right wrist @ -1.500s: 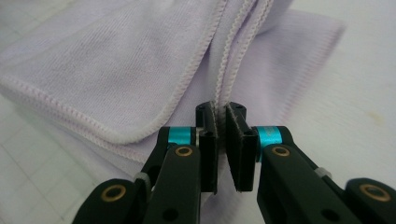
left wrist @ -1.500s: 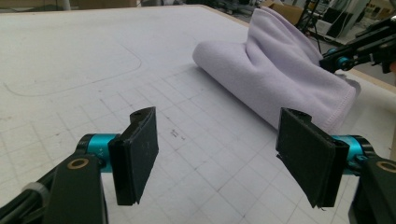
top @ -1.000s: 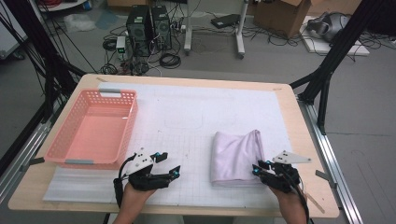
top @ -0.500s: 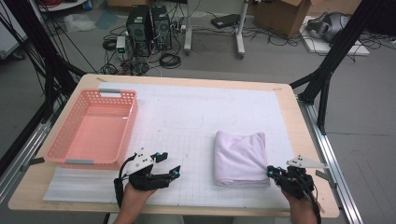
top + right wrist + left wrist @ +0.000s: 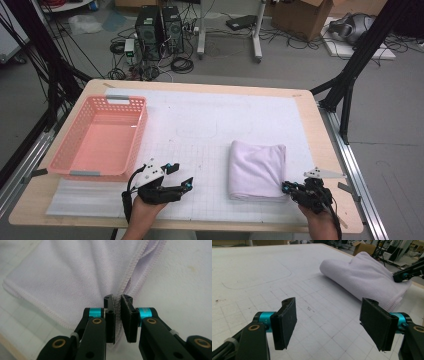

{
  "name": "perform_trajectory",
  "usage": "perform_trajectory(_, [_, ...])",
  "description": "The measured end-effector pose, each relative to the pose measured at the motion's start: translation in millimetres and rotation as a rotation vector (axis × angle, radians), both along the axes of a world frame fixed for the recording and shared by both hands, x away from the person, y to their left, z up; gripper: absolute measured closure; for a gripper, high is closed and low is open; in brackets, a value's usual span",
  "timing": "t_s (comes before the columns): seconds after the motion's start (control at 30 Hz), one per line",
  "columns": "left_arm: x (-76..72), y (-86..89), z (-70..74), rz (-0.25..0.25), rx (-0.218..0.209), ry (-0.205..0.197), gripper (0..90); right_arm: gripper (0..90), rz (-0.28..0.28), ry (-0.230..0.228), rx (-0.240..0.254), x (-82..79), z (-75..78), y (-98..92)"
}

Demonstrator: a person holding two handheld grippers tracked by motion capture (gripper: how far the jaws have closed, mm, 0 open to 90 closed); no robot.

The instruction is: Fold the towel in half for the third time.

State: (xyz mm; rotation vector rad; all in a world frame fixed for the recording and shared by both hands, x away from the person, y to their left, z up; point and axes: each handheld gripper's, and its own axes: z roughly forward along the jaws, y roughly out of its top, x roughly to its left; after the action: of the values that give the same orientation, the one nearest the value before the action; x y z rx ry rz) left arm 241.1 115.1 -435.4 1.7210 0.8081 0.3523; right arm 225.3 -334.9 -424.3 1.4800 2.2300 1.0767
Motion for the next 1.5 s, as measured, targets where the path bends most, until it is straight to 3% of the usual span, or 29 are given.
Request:
perform_trajectory(0.1, [-0.1, 0.2, 0.1, 0.005, -0.002, -0.001, 30.1, 77.3, 0.009, 0.001, -0.03, -6.9, 4.2, -0.6])
perform_trajectory(0.2, [0.0, 0.3, 0.1, 0.005, -0.003, -0.001, 30.2, 61.5, -0.009, -0.045, -0.034, -3.6, 11.4, -0.4])
perform_trajectory(0.3, [0.1, 0.7, 0.3, 0.002, -0.003, -0.002, 30.1, 57.5, -0.016, -0.106, -0.027, 9.5, 22.1, 3.9])
perform_trajectory(0.47, [0.3, 0.2, 0.2, 0.001, -0.004, 0.0, 30.2, 55.0, 0.045, -0.188, -0.027, 46.1, 33.8, 25.3])
perform_trajectory(0.53, [0.2, -0.2, 0.2, -0.004, -0.004, 0.002, 30.1, 53.2, 0.067, -0.195, -0.022, 60.5, 35.8, 36.9])
perform_trajectory(0.7, [-0.3, 0.3, 0.2, -0.004, -0.003, 0.0, 30.1, 52.2, 0.125, -0.163, -0.058, 95.4, 31.8, 63.5])
perform_trajectory(0.93, [-1.0, 1.5, 0.2, -0.004, -0.003, 0.001, 30.1, 51.7, 0.161, -0.109, -0.11, 129.6, 21.3, 85.9])
perform_trajectory(1.13, [-0.8, 2.7, 0.2, -0.005, -0.002, 0.002, 30.1, 59.6, 0.199, -0.044, -0.168, 146.0, 5.5, 94.9])
perform_trajectory(1.23, [-0.6, 3.0, 0.1, -0.004, -0.004, 0.003, 30.1, 75.7, 0.231, -0.032, -0.152, 147.8, 3.0, 97.6])
perform_trajectory(1.3, [-0.4, 3.3, 0.0, -0.004, -0.003, 0.003, 30.1, 83.7, 0.253, -0.052, -0.155, 147.3, 4.8, 98.9])
perform_trajectory(1.33, [-0.3, 3.3, 0.0, -0.004, -0.004, 0.004, 30.1, 84.5, 0.252, -0.052, -0.138, 146.6, 6.6, 100.0])
perform_trajectory(1.5, [0.0, 3.6, -0.3, -0.004, -0.003, 0.003, 30.1, 83.8, 0.318, -0.148, -0.136, 143.9, 12.5, 113.6])
